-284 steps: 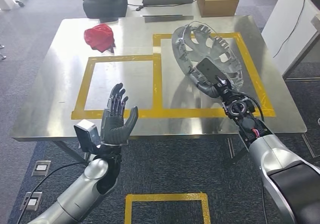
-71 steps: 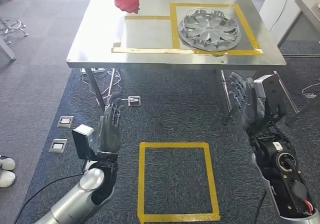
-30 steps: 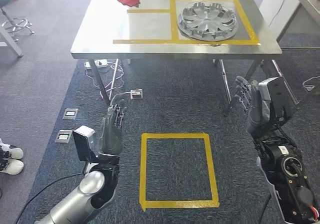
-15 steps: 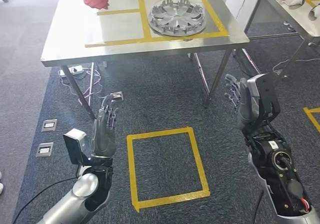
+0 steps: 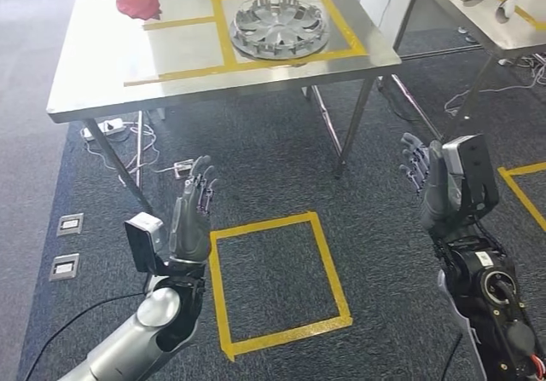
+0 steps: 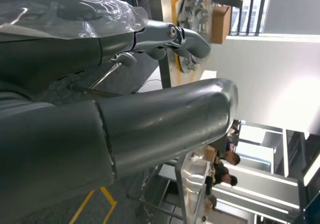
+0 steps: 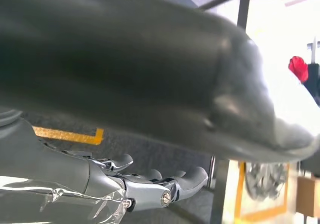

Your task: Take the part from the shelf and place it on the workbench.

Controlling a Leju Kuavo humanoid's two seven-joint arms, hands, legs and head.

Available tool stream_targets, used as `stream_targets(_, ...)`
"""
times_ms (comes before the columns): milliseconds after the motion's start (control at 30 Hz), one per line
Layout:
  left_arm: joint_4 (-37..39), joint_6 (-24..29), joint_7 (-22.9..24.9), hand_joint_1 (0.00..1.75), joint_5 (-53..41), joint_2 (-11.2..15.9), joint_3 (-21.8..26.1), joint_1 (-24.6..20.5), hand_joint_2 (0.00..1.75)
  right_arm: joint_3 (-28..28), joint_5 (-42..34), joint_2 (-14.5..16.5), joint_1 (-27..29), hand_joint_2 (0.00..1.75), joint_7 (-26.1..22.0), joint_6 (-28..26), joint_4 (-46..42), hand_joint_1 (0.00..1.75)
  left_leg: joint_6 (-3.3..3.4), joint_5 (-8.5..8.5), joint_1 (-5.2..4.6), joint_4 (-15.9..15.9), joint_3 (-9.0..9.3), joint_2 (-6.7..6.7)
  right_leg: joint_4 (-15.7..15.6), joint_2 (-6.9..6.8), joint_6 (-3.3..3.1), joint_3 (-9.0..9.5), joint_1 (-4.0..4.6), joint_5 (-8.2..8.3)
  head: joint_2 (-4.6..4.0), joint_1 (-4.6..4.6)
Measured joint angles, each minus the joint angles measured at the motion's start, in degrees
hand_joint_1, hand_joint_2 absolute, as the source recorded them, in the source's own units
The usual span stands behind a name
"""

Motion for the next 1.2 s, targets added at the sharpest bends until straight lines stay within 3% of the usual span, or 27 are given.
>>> stream_targets(33,0.0,0.0,0.0,0.0,0.0,0.0,0.0,0.0,0.0,0.0,0.0,0.0,0.0,0.0,0.0,0.0,0.0,0.0,-0.32,-0.16,0.08,0.0,0.03,0.24,-0.2,0.54,-0.36,0.0,-0.11,0.18,-0.01,-0.1)
stream_targets(100,0.0,0.0,0.0,0.0,0.0,0.0,-0.1,-0.1,0.0,0.0,0.0,0.0,0.0,0.0,0.0,0.0,0.0,0.0,-0.88,-1.9,0.25,2.3,-0.85,-1.41,-0.7,1.66,-1.07,0.08,-0.41,0.68,-0.01,-0.46)
stream_targets(167,0.0,0.1,-0.1,0.0,0.0,0.0,-0.1,0.1,0.0,0.1,0.0,0.0,0.0,0.0,-0.1,0.0,0.0,0.0,-1.13,-5.54,0.37,9.2,-4.05,-4.04,-0.8,2.74,-1.5,-0.08,-0.52,1.01,0.0,-1.28)
stream_targets(200,0.1,0.1,-0.1,0.0,0.0,0.1,-0.1,0.3,0.0,0.1,0.0,0.0,0.1,0.0,-0.1,0.0,0.0,0.0,-1.15,-7.18,0.36,13.3,-6.09,-4.61,-0.8,3.32,-1.63,-0.23,-0.49,1.08,-0.01,-1.65)
stream_targets(233,0.1,0.2,-0.1,0.0,0.0,0.1,-0.1,0.5,0.0,0.2,0.0,0.0,0.2,0.0,-0.1,0.0,0.0,0.0,-1.17,-7.9,0.36,16.1,-7.6,-4.83,-0.8,4.0,-1.69,-0.33,-0.46,1.13,-0.01,-1.93)
stream_targets(267,0.2,0.2,-0.1,0.0,0.0,0.2,-0.2,0.6,0.0,0.2,0.0,0.0,0.3,0.0,0.0,0.0,0.0,0.0,-1.13,-7.54,0.36,17.0,-8.2,-4.91,-0.8,4.7,-1.71,-0.39,-0.45,1.17,-0.01,-2.15)
stream_targets(300,0.2,0.2,-0.1,0.0,0.0,0.3,-0.2,0.7,0.0,0.2,0.0,0.0,0.4,0.0,0.0,0.0,0.0,0.0,-1.03,-6.07,0.38,15.4,-7.66,-5.03,-0.7,5.43,-1.7,-0.41,-0.45,1.2,-0.01,-2.38)
stream_targets(400,0.2,0.2,-0.1,0.0,0.0,0.3,-0.3,0.6,0.0,0.3,0.0,0.0,0.4,0.0,0.0,0.0,0.0,0.0,-0.55,-0.48,0.65,4.2,-2.64,-7.28,-0.1,7.41,-1.35,-0.67,-0.36,1.05,-0.01,-3.18)
stream_targets(467,0.2,0.4,0.0,0.0,0.0,0.3,-0.3,0.6,0.0,0.3,0.0,0.0,0.4,0.0,-0.1,0.0,0.0,0.0,-0.36,0.3,0.64,0.9,-1.16,-8.29,0.3,8.49,-0.72,-1.16,-0.38,0.97,-0.01,-3.15)
stream_targets(533,0.2,0.6,0.0,0.0,0.0,0.3,-0.4,0.5,0.0,0.3,0.0,0.0,0.5,0.0,0.0,0.0,-0.1,0.0,0.04,0.36,0.51,0.6,-0.98,-7.4,0.2,9.23,0.02,-1.48,-0.62,1.05,0.0,-3.08)
stream_targets(600,0.2,0.6,0.0,0.0,-0.1,0.1,-0.4,0.5,0.0,0.2,0.0,0.0,0.4,0.0,-0.1,0.0,-0.1,0.0,0.65,0.55,0.67,0.2,-0.74,-6.34,2.1,7.51,0.62,-2.33,-0.57,-0.18,0.0,-2.84)
stream_targets(667,0.2,0.6,0.0,0.0,-0.1,0.0,-0.4,0.6,0.0,0.2,0.0,-0.1,0.3,0.0,-0.1,0.0,-0.2,0.0,1.02,0.57,0.72,0.0,-0.57,-5.22,8.8,4.66,1.13,-5.24,-0.53,-3.69,-0.01,-1.97)
stream_targets(733,0.2,0.7,0.1,0.0,-0.1,0.0,-0.4,0.8,0.0,0.3,0.0,-0.1,0.5,0.0,-0.1,0.0,-0.2,0.0,1.14,0.46,0.63,0.0,-0.54,-4.08,16.2,3.6,1.53,-8.71,-0.79,-6.66,-0.01,-1.34)
stream_targets(767,0.2,0.7,0.2,0.0,-0.1,0.0,-0.4,0.9,0.0,0.3,0.0,-0.1,0.6,0.0,0.0,0.0,-0.2,0.0,1.13,0.39,0.61,0.1,-0.51,-3.51,17.6,3.43,1.63,-9.34,-0.89,-6.71,-0.01,-1.15)
stream_targets(800,0.2,0.7,0.2,0.0,-0.1,0.0,-0.4,0.9,0.0,0.3,0.0,-0.1,0.6,0.0,0.0,0.0,-0.2,0.0,1.06,0.3,0.61,0.1,-0.4,-2.97,16.4,3.27,1.65,-8.72,-0.97,-5.61,0.0,-0.93)
stream_targets(833,0.1,0.7,0.2,0.0,-0.1,0.0,-0.4,1.0,0.0,0.3,0.0,-0.1,0.6,0.0,0.0,0.0,-0.2,0.0,0.93,0.17,0.62,0.1,-0.21,-2.44,13.0,2.85,1.57,-6.96,-1.0,-3.64,0.0,-0.69)
stream_targets(900,0.1,0.7,0.2,0.0,-0.1,0.0,-0.4,0.9,0.0,0.3,0.0,-0.1,0.5,0.0,-0.1,0.0,-0.3,0.0,0.54,-0.14,0.45,0.1,0.2,-1.49,4.4,0.46,1.05,-2.62,-0.59,-0.22,0.0,-0.1)
stream_targets(967,0.1,0.7,0.2,0.0,-0.1,0.0,-0.4,0.9,0.0,0.3,0.0,-0.1,0.4,0.0,-0.1,0.0,-0.5,0.0,0.1,-0.32,0.15,0.0,0.38,-0.59,0.4,-1.06,0.3,-0.86,0.01,0.7,-0.01,0.18)
stream_targets(1033,0.1,0.9,0.2,0.0,-0.1,0.0,-0.4,0.9,0.0,0.3,-0.1,-0.1,0.3,0.0,-0.1,0.0,-0.5,0.0,-0.42,-0.46,0.0,-0.1,0.54,0.55,0.1,0.0,-0.43,-0.92,0.13,0.82,-0.01,0.01)
stream_targets(1067,0.0,1.0,0.2,0.0,-0.1,0.1,-0.4,0.9,0.0,0.3,-0.1,-0.1,0.3,0.0,-0.1,0.0,-0.5,0.0,-0.73,-0.82,0.07,0.1,0.61,0.42,-0.2,0.65,-0.75,-0.82,0.01,0.98,0.0,-0.16)
stream_targets(1133,-0.2,1.2,0.2,0.0,-0.1,0.1,-0.4,0.9,0.0,0.3,-0.1,-0.1,0.1,0.0,-0.1,0.1,-0.6,0.0,-1.22,-2.98,0.19,3.3,-0.64,-1.66,-0.7,1.75,-1.44,-0.58,-0.35,1.38,-0.01,-0.61)
stream_targets(1200,-0.2,1.3,0.2,0.0,-0.1,0.2,-0.4,1.1,0.0,0.3,-0.1,-0.1,-0.1,0.0,-0.1,0.1,-0.6,0.0,-1.41,-6.62,0.29,11.1,-4.44,-4.22,-0.8,2.87,-1.83,-0.76,-0.42,1.58,0.0,-1.41)
